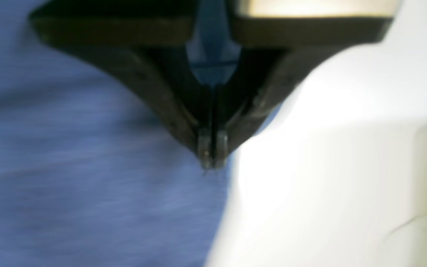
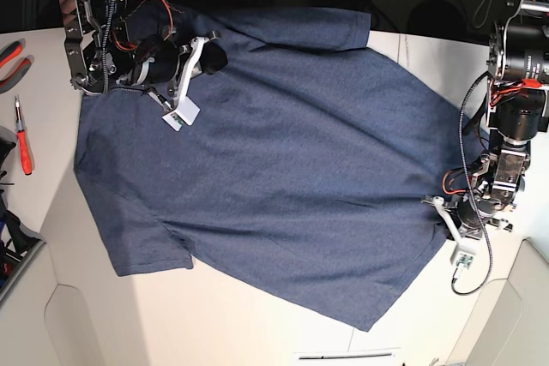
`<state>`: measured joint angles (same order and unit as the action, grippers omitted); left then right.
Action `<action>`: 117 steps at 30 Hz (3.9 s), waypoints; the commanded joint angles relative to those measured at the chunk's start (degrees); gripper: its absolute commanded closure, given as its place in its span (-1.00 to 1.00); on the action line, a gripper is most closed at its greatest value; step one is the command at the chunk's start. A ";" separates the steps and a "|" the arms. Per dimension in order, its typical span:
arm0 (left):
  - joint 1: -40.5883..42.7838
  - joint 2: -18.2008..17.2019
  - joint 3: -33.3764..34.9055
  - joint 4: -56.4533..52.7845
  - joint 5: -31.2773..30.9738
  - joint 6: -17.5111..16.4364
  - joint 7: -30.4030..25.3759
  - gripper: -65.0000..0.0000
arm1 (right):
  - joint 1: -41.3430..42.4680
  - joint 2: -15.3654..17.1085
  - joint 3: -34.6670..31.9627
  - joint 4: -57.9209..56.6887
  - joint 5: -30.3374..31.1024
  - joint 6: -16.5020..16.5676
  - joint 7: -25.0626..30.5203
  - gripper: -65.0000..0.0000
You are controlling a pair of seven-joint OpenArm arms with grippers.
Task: Layout the t-shirt on the table in an organized manner, then fold the t-shirt properly
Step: 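Drag the pinched fabric with the left gripper to flatten the shirt, then grasp the shirt side edges with both grippers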
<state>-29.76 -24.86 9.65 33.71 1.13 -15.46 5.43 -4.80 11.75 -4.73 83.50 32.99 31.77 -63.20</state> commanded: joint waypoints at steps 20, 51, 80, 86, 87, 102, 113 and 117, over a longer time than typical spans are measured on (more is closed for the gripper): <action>-2.40 -7.69 -0.26 -4.63 -7.41 12.85 -4.52 1.00 | 4.33 0.61 4.79 5.81 0.68 -0.50 1.16 1.00; -1.66 4.17 -0.28 7.56 -7.98 -13.22 -3.52 1.00 | -4.81 -7.19 32.15 13.53 -6.34 -15.37 19.06 1.00; -5.11 4.22 5.33 -8.68 -1.05 -9.55 0.46 1.00 | 8.68 -6.80 31.12 -15.19 -15.32 -13.57 27.32 1.00; -5.09 4.15 5.33 -8.68 -0.90 -3.58 1.20 1.00 | 20.55 -5.88 26.25 -26.53 -22.95 -13.73 31.43 1.00; -5.09 4.00 5.33 -8.68 -0.46 -2.73 1.33 1.00 | 22.27 -5.55 24.92 -28.44 -24.15 -14.01 32.46 1.00; -4.46 3.23 5.33 -9.16 1.49 3.96 4.55 1.00 | 40.37 1.07 14.25 -39.01 -39.04 -26.14 39.23 1.00; -4.33 2.16 5.33 -9.16 1.22 5.38 2.97 1.00 | 38.75 7.02 14.43 -36.48 -20.81 -14.43 32.65 1.00; -3.74 2.12 5.33 -9.16 1.25 5.38 3.04 1.00 | 31.54 4.04 14.43 -26.16 -10.78 -7.67 27.63 1.00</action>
<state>-32.64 -22.11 14.98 24.36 2.13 -9.98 7.42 25.19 15.22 9.52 56.53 21.50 23.49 -36.56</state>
